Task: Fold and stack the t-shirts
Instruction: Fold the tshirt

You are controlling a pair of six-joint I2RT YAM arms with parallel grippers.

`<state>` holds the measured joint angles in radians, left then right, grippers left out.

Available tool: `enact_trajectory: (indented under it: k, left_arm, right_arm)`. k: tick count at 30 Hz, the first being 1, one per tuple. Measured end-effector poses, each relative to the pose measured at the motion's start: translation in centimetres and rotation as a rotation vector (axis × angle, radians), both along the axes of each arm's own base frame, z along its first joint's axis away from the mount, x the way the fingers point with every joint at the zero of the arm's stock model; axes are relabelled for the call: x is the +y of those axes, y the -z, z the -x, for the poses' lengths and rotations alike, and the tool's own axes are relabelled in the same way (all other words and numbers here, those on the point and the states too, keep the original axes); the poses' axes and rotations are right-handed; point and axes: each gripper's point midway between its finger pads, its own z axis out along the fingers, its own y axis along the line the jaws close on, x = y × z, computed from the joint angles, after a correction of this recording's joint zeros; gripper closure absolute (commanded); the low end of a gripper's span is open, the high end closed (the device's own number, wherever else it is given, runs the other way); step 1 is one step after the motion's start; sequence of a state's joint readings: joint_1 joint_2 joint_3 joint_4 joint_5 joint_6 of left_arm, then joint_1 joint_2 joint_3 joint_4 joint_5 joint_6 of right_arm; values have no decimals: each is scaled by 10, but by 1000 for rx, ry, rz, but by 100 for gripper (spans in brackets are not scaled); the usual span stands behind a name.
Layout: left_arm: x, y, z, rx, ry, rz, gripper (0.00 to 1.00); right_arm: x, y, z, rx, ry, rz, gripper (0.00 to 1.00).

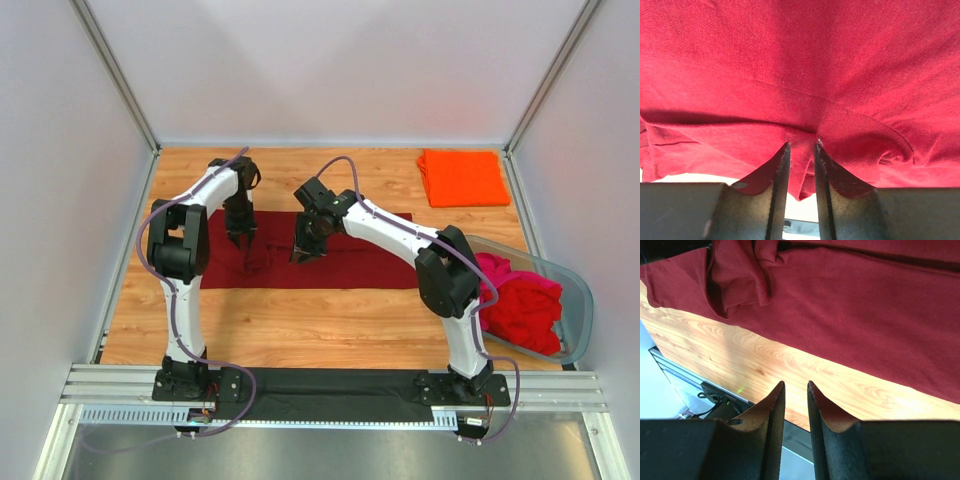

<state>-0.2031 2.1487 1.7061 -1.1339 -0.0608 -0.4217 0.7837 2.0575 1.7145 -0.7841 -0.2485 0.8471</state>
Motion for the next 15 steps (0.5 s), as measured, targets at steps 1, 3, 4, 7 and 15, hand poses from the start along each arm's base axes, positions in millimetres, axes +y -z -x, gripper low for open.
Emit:
enact_trajectory:
  k: [1,3,4,7,15]
  left_arm:
    - [0,0,0,0,0,-2,69]
    - [1,0,0,-1,0,-6,70]
    - [1,0,0,-2,-1,-7,70]
    - [1,0,0,-1,-3,-10,70]
    - [2,7,3,18,-3,-13,72]
  right_arm:
    - [0,0,0,-2,1,1,75]
    - [0,-1,-1,-4,2,1,75]
    - [0,-1,-1,-7,3,1,75]
    - [-1,-6,-1,-16,4,-6,75]
    - [-2,-18,-2,-40,3,-20,75]
